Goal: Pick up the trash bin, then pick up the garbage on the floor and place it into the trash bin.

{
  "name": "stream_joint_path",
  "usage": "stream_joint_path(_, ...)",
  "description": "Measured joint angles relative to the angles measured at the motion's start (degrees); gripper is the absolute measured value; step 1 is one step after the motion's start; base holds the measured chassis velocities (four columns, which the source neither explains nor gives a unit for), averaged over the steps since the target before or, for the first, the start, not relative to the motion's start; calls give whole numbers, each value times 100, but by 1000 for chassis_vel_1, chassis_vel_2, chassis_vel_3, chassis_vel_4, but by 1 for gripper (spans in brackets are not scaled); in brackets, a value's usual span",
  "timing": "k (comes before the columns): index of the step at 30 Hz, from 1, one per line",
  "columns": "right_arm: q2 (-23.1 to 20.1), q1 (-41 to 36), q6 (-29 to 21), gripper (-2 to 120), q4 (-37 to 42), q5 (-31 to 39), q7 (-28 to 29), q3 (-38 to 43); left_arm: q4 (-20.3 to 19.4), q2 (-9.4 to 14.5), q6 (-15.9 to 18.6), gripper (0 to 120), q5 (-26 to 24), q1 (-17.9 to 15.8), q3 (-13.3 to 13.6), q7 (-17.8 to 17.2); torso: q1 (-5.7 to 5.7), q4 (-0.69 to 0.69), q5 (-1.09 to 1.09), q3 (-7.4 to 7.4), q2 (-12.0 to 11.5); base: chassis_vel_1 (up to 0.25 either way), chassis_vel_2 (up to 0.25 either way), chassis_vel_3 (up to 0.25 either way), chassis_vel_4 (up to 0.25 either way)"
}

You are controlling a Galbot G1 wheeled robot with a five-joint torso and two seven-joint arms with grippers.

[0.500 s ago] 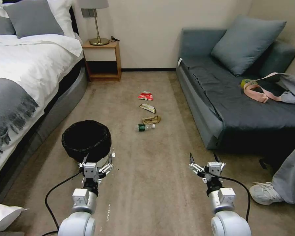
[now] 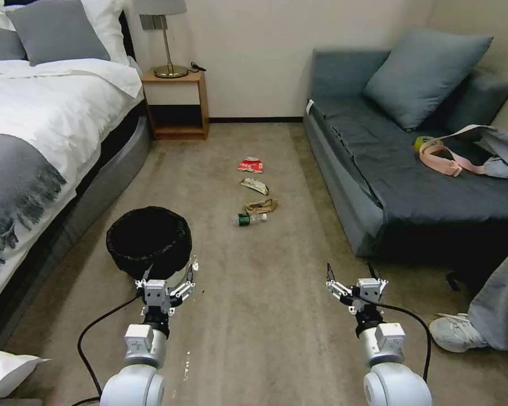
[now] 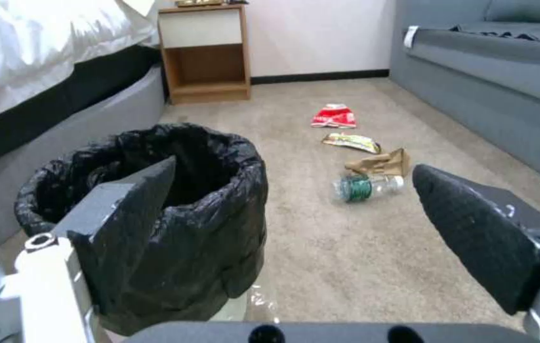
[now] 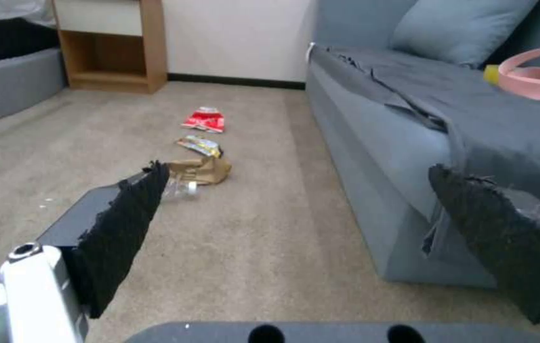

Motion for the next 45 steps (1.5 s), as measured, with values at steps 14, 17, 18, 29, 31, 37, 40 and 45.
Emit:
stream_joint_path(14, 0, 0, -2, 100, 0, 1, 0, 0, 0, 0, 5, 100, 0, 0, 0, 2, 0, 0, 0, 0, 0, 0, 0, 0, 0)
stream_joint_path(17, 0, 0, -2, 100, 0, 1, 0, 0, 0, 0, 5, 100, 0, 0, 0, 2, 0, 0, 0, 0, 0, 0, 0, 0, 0)
stream_joint_path(18, 0, 0, -2, 100, 0, 1, 0, 0, 0, 0, 5, 100, 0, 0, 0, 2, 0, 0, 0, 0, 0, 0, 0, 0, 0)
stream_joint_path(29, 0, 0, -11, 100, 0, 5, 0, -1, 0, 1, 21, 100, -7, -2, -6, 7, 0, 0, 0, 0, 0, 0, 0, 0, 0)
stream_joint_path(31, 1, -2, -40, 100, 0, 17, 0, -3, 0, 5, 52, 100, -21, -7, -25, 7, 0, 0, 0, 0, 0, 0, 0, 0, 0)
stream_joint_path(37, 12, -69, -757, 100, 189, 285, 14, -74, 9, 146, 982, 100, -538, -227, -576, -166, 0, 0, -1, 0, 0, 0, 0, 0, 0)
stream_joint_path(40, 20, -114, -1193, 100, 303, 450, 30, -119, 14, 214, 1443, 100, -794, -336, -850, -250, 0, 0, -1, 0, 0, 0, 0, 0, 0)
stream_joint_path(45, 40, -227, -2294, 100, 596, 863, 68, -237, 124, 408, 2418, 100, -1105, -817, -1320, -416, 0, 1, -2, 0, 0, 0, 0, 0, 0)
